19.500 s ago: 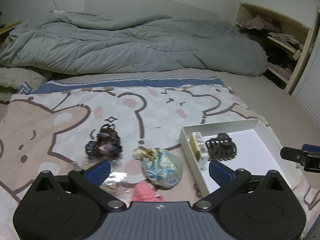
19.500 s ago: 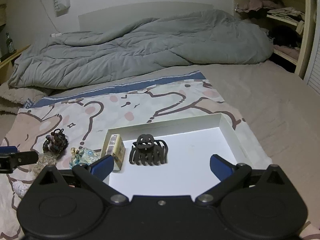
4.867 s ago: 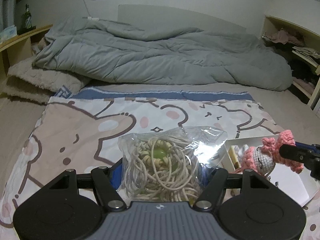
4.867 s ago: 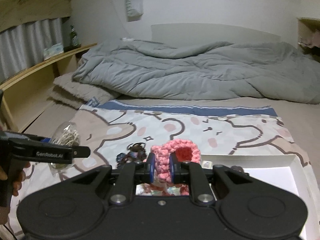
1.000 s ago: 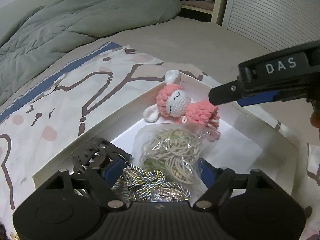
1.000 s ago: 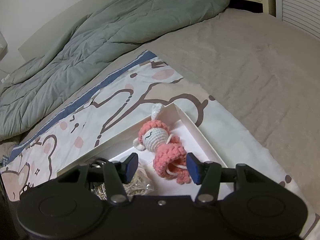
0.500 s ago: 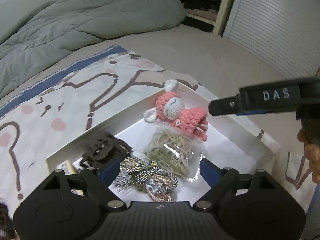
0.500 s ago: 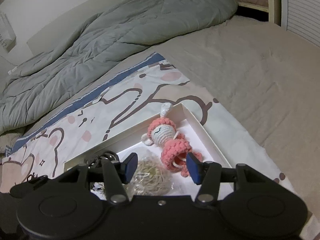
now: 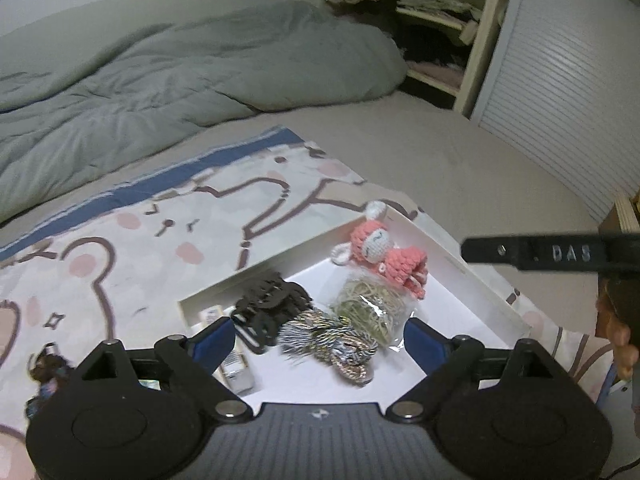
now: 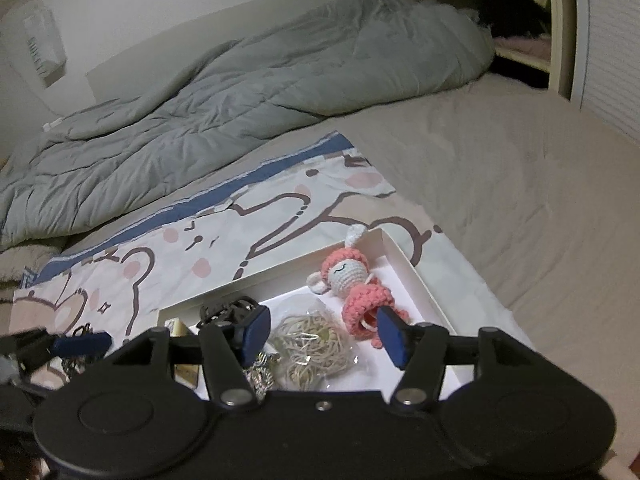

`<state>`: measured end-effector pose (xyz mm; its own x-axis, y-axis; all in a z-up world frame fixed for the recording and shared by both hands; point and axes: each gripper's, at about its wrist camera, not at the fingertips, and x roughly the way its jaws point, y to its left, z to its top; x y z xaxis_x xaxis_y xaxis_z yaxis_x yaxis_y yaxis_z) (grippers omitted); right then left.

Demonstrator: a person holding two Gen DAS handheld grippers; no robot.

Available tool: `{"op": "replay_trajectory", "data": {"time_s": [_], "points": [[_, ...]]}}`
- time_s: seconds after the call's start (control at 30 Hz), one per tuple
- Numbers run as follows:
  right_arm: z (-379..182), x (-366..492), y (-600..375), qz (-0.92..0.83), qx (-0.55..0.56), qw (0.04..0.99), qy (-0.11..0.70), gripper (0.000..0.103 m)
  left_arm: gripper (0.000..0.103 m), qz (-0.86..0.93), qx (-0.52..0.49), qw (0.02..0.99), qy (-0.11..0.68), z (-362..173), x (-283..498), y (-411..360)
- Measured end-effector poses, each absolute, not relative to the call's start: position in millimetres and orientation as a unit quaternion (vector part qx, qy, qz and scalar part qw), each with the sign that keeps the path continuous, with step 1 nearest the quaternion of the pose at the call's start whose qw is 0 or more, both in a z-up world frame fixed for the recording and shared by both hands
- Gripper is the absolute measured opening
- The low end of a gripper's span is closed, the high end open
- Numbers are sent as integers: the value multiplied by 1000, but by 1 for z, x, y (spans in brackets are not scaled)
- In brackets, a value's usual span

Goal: Organize objects
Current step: 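Open both tools and withdraw them from the box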

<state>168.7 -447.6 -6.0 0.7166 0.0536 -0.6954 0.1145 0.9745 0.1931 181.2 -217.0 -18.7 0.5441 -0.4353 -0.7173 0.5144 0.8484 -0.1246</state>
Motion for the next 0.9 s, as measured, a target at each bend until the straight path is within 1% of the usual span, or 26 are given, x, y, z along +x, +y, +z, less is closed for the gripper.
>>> {"op": "replay_trajectory", "data": {"time_s": [0.13,0.27,0.3,0.43,0.57,0.67,0.77,0.9], "points": [[0,155,-440,-12,98,923,373,63,98,-251,41,887,384,-5,170,-201],[2,139,-432,-8,87,925,369,70,102,-232,40,897,375,3,159,-188],[2,135,-430,-8,85,926,368,71,102,-228,40,898,373,4,157,-185],[6,120,-423,-6,86,927,364,80,103,-223,34,902,369,8,146,-175],[9,105,-417,-6,80,931,356,86,103,-220,33,905,364,11,134,-166],[10,95,-413,-8,76,934,349,97,103,-216,35,906,362,11,127,-161],[11,86,-409,-10,71,936,344,100,103,-208,37,909,360,10,121,-156],[10,77,-405,-12,63,940,336,103,103,-202,34,909,362,8,117,-150]]}}
